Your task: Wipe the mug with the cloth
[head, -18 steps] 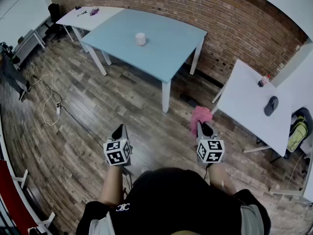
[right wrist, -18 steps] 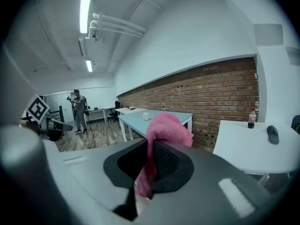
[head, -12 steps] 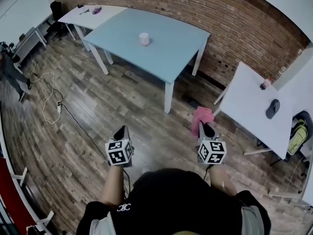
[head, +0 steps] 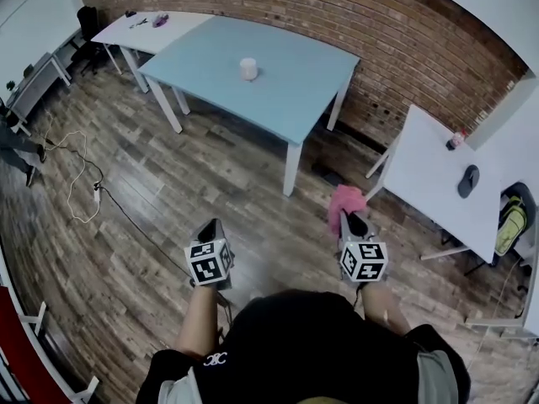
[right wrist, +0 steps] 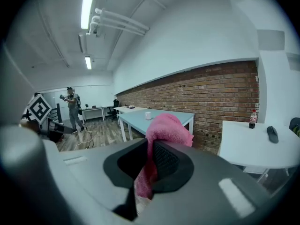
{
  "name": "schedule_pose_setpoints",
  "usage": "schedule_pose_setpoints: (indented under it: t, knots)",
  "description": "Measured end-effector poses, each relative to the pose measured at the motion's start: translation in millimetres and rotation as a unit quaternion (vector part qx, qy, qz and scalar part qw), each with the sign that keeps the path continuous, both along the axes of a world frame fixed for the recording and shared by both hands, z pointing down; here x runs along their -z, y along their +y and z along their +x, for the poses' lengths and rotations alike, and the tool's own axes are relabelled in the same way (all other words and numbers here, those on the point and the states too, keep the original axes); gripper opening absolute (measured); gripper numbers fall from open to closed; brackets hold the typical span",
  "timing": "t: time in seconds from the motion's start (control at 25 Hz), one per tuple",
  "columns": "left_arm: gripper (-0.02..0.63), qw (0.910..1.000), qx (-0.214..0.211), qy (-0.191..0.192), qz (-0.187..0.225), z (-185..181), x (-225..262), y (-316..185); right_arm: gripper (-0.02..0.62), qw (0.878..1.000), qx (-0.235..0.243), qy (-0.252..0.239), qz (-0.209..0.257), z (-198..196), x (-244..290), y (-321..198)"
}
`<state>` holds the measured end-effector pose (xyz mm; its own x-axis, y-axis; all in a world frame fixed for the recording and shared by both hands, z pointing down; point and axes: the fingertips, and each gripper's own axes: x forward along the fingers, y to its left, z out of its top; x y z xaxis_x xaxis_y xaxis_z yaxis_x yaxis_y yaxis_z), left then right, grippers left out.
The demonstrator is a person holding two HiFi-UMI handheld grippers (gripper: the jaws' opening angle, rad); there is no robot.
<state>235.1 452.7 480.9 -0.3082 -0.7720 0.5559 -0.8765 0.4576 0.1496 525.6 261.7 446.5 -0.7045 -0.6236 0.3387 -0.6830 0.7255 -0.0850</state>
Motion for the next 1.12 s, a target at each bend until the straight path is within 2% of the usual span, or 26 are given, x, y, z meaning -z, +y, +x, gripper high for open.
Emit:
schedule_pose_setpoints:
  t: [0.16,0.28,0.48,0.68,0.92,1.12]
  knots:
    - [0.008,0.9996,-0.028,-0.003,0.007,-11.3,-1.0,-2.0,0.037,1.0,-0.018,0.0,0.0,-12.6,-2.9,9.8]
    - [0.006,0.9978,-0.064,-0.003,0.017,-17.3,-2.2,-4.3,0.037,0.999,-0.037,0.001,0.001,-22.1,-5.2,21.7]
    - [0.008,0.9941,-0.107,-0.012,0.013,-22.3,-6.7,-6.5,0.037,0.998,-0.059,0.001,-0.013,-33.2,-15.8,42.1]
    - [0.006,0.9941,-0.108,-0.008,0.013,-39.9,-12.2,-6.1,0.037,0.998,-0.057,0.011,-0.012,-47.4,-21.5,45.9]
    - [0.008,0.9955,-0.094,-0.013,0.005,-61.8,-16.6,-18.5,0.037,0.998,-0.058,-0.003,-0.014,-68.8,-23.0,13.1]
    - [0.008,0.9961,-0.086,-0.018,-0.004,-87.2,-21.0,-41.6,0.037,0.999,-0.046,-0.011,-0.013,-106.5,-25.8,-28.4]
